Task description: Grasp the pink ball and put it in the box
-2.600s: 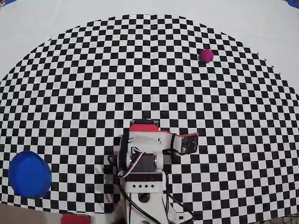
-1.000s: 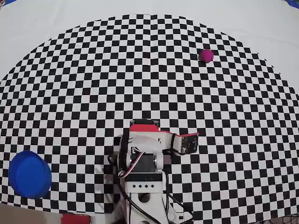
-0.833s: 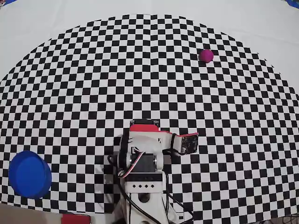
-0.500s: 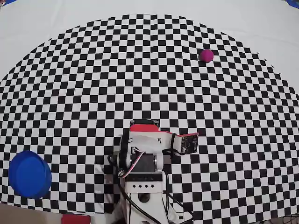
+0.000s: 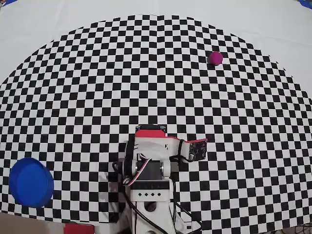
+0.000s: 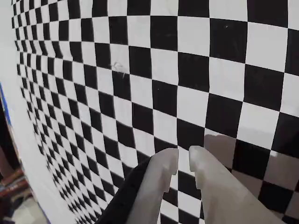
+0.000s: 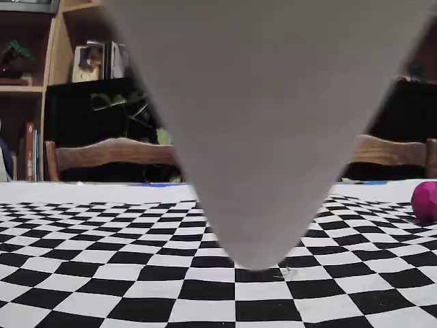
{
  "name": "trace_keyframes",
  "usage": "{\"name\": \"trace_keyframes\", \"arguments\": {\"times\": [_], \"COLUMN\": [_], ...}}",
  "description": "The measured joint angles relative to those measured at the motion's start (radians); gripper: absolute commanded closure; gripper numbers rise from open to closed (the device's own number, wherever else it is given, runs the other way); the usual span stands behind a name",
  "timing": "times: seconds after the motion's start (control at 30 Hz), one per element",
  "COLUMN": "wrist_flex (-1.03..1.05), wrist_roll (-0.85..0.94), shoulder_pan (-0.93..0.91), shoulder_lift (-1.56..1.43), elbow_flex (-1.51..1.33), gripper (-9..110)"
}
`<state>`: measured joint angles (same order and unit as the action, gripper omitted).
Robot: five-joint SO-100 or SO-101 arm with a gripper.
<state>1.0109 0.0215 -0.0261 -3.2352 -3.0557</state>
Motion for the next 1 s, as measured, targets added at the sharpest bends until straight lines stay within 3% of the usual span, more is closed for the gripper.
{"name": "trace_keyframes", "arguments": {"times": [0.67, 1.0], "wrist_flex": [-0.003, -0.229], "wrist_roll": [0.000, 0.000], "shoulder_pan": [0.000, 0.000], "shoulder_lift": [0.000, 0.000], "elbow_flex": [-0.006, -0.037], "gripper": [101, 101]}}
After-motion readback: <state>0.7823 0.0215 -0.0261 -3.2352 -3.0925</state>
